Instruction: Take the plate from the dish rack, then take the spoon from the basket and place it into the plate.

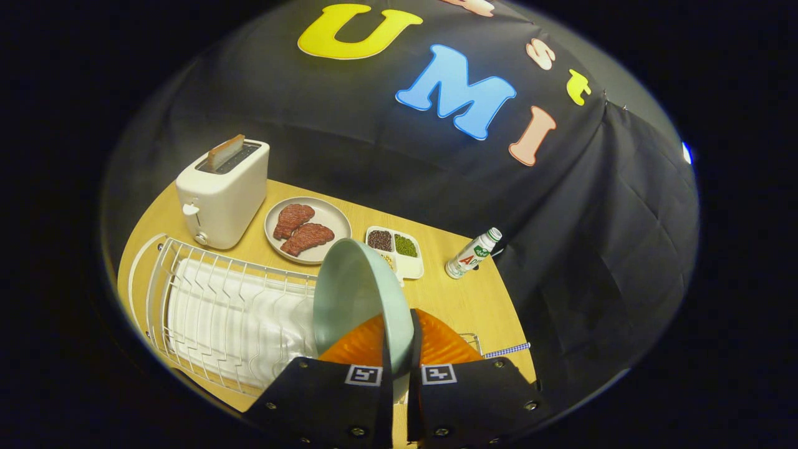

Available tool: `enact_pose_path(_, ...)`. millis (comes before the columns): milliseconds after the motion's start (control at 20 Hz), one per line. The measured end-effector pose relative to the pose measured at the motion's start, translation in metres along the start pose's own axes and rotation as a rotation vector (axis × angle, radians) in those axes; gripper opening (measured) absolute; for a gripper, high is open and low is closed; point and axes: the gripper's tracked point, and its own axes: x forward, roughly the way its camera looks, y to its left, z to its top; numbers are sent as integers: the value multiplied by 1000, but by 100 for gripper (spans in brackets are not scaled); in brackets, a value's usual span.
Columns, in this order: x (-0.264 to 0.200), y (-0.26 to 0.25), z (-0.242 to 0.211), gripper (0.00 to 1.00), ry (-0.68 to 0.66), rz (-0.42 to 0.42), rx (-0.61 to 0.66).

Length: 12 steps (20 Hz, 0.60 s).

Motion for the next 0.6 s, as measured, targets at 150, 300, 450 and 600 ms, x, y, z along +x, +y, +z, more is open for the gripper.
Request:
enact_pose_path(150, -8, -19, 6, 9, -25, 40, 67)
enact_pose_path(300, -19, -50, 9, 9, -56, 94, 137)
enact_pose_path(450, -28, -82, 2, 9, -71, 166, 209)
enact_pose_path(600, -34, -112, -14, 9, -74, 237, 268)
